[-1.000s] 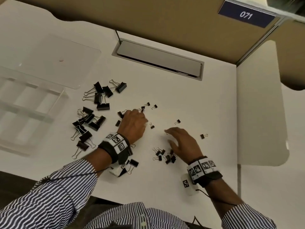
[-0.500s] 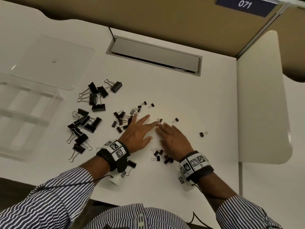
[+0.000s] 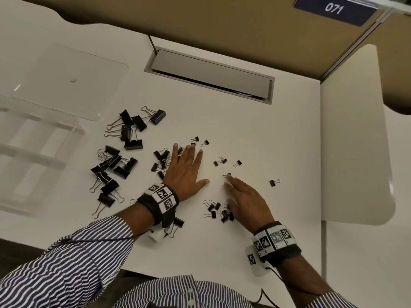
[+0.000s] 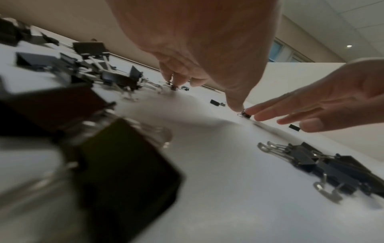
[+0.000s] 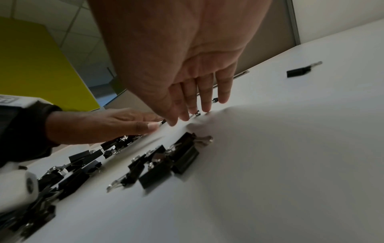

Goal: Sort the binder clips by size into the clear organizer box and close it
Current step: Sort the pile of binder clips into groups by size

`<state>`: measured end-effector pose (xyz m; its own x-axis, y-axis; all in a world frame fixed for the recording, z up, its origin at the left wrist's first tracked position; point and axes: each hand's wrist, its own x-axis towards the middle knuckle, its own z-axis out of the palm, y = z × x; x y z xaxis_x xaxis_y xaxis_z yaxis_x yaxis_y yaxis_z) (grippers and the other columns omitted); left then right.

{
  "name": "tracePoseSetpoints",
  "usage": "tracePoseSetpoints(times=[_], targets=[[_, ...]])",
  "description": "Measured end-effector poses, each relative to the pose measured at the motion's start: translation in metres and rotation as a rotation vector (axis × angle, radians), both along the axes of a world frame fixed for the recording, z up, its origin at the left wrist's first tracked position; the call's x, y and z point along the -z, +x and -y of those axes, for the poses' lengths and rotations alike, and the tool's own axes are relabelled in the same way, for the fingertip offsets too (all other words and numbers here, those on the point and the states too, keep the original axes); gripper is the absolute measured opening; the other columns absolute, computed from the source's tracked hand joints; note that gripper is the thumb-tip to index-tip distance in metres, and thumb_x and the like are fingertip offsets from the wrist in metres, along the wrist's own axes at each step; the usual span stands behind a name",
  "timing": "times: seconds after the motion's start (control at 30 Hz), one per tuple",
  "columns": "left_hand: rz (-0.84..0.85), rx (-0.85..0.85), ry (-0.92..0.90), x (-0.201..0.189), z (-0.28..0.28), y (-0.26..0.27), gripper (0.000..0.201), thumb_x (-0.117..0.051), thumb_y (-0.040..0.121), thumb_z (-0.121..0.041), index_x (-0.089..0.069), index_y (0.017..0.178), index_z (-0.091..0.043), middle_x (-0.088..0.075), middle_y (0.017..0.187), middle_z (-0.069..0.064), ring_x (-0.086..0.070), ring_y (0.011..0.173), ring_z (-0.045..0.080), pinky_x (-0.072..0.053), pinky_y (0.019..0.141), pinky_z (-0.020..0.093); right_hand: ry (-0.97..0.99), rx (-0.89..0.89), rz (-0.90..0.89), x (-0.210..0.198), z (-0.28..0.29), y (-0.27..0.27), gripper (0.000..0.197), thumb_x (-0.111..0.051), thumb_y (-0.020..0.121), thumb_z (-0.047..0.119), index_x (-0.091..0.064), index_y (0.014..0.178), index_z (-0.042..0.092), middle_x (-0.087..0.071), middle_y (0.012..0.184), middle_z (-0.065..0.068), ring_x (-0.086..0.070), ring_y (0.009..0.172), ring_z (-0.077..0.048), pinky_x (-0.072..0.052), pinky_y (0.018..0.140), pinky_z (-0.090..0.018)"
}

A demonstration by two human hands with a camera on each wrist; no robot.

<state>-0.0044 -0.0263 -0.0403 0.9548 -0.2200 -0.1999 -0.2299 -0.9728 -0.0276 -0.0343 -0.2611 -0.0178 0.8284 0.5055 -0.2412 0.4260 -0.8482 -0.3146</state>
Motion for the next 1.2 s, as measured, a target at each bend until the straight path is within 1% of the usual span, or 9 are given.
tracePoseSetpoints(times=[0.2, 0.27, 0.4, 0.53, 0.73, 0.93, 1.0, 1.1, 1.2], targets=[[-0.036, 0.113, -0.037, 0.004, 0.016, 0.0, 0.09, -0.018, 0.09, -0.073, 0.002, 0.156, -0.016, 0.009, 0.163, 0.012, 0.005, 0.151, 0.029, 0.005, 0.112, 0.066, -0.007, 0.034, -0.078, -0.012, -0.001, 0.003, 0.053, -0.051, 0.099, 0.025, -0.039, 0.15, 0.019, -0.022, 0.162, 0.007, -0.029, 0.146, -0.016, -0.034, 0.113, -0.031], [-0.026, 0.051, -0.075, 0.003, 0.015, 0.002, 0.089, -0.021, 0.091, -0.071, 0.002, 0.156, -0.016, 0.011, 0.162, 0.015, 0.004, 0.151, 0.03, 0.003, 0.114, 0.064, 0.008, 0.053, -0.098, -0.013, 0.002, 0.005, 0.053, -0.051, 0.098, 0.025, -0.038, 0.15, 0.02, -0.022, 0.162, 0.01, -0.03, 0.145, -0.013, -0.036, 0.113, -0.031], [-0.051, -0.097, -0.094, 0.0, 0.006, 0.019, 0.093, -0.024, 0.091, -0.072, 0.004, 0.155, -0.011, 0.008, 0.161, 0.02, 0.004, 0.15, 0.033, 0.002, 0.117, 0.059, 0.049, 0.144, -0.06, -0.011, 0.016, 0.01, 0.051, -0.054, 0.097, 0.025, -0.044, 0.147, 0.02, -0.029, 0.159, 0.011, -0.038, 0.141, -0.012, -0.041, 0.11, -0.033], [-0.125, -0.081, -0.089, 0.003, 0.003, 0.034, 0.096, -0.022, 0.09, -0.073, 0.005, 0.154, -0.006, 0.008, 0.162, 0.019, 0.004, 0.15, 0.031, 0.005, 0.119, 0.054, 0.051, 0.326, -0.023, -0.014, 0.039, 0.019, 0.049, -0.053, 0.097, 0.028, -0.045, 0.146, 0.028, -0.032, 0.157, 0.015, -0.045, 0.135, -0.013, -0.046, 0.1, -0.033], [-0.17, 0.112, -0.143, 0.007, 0.028, 0.011, 0.095, -0.027, 0.092, -0.07, 0.011, 0.154, -0.009, 0.019, 0.161, 0.011, 0.016, 0.149, 0.024, 0.003, 0.12, 0.051, 0.028, 0.502, -0.041, -0.014, 0.064, 0.027, 0.048, -0.052, 0.098, 0.024, -0.046, 0.145, 0.02, -0.04, 0.154, 0.002, -0.043, 0.138, -0.019, -0.037, 0.109, -0.035], [-0.2, 0.082, -0.253, 0.009, 0.034, -0.007, 0.103, -0.038, 0.089, -0.069, 0.017, 0.153, -0.009, 0.024, 0.159, 0.013, 0.02, 0.148, 0.025, 0.0, 0.122, 0.048, 0.043, 0.589, -0.093, -0.011, 0.054, 0.013, 0.047, -0.048, 0.097, 0.013, -0.048, 0.144, 0.012, -0.043, 0.152, -0.006, -0.041, 0.14, -0.021, -0.029, 0.113, -0.03], [-0.214, 0.046, -0.291, 0.005, 0.032, -0.008, 0.102, -0.041, 0.091, -0.065, 0.017, 0.152, -0.008, 0.023, 0.16, 0.013, 0.019, 0.148, 0.024, -0.001, 0.122, 0.046, 0.078, 0.585, -0.106, -0.008, 0.043, 0.009, 0.051, -0.046, 0.094, 0.006, -0.047, 0.145, 0.013, -0.042, 0.152, -0.004, -0.042, 0.139, -0.022, -0.029, 0.114, -0.029], [-0.191, -0.087, -0.363, -0.004, 0.03, -0.008, 0.095, -0.046, 0.094, -0.054, 0.011, 0.154, -0.007, 0.017, 0.161, 0.013, 0.014, 0.15, 0.023, -0.002, 0.123, 0.041, 0.189, 0.455, -0.117, -0.003, 0.016, 0.011, 0.06, -0.044, 0.088, -0.004, -0.047, 0.145, 0.015, -0.045, 0.15, -0.003, -0.044, 0.138, -0.02, -0.027, 0.115, -0.025], [-0.182, -0.107, -0.291, -0.013, 0.026, -0.007, 0.086, -0.043, 0.096, -0.052, 0.0, 0.155, -0.007, 0.01, 0.162, 0.014, 0.009, 0.15, 0.025, -0.001, 0.123, 0.041, 0.332, 0.335, -0.185, 0.0, 0.0, 0.025, 0.062, -0.045, 0.087, -0.005, -0.046, 0.146, 0.015, -0.046, 0.15, -0.001, -0.042, 0.138, -0.015, -0.03, 0.118, -0.029]])
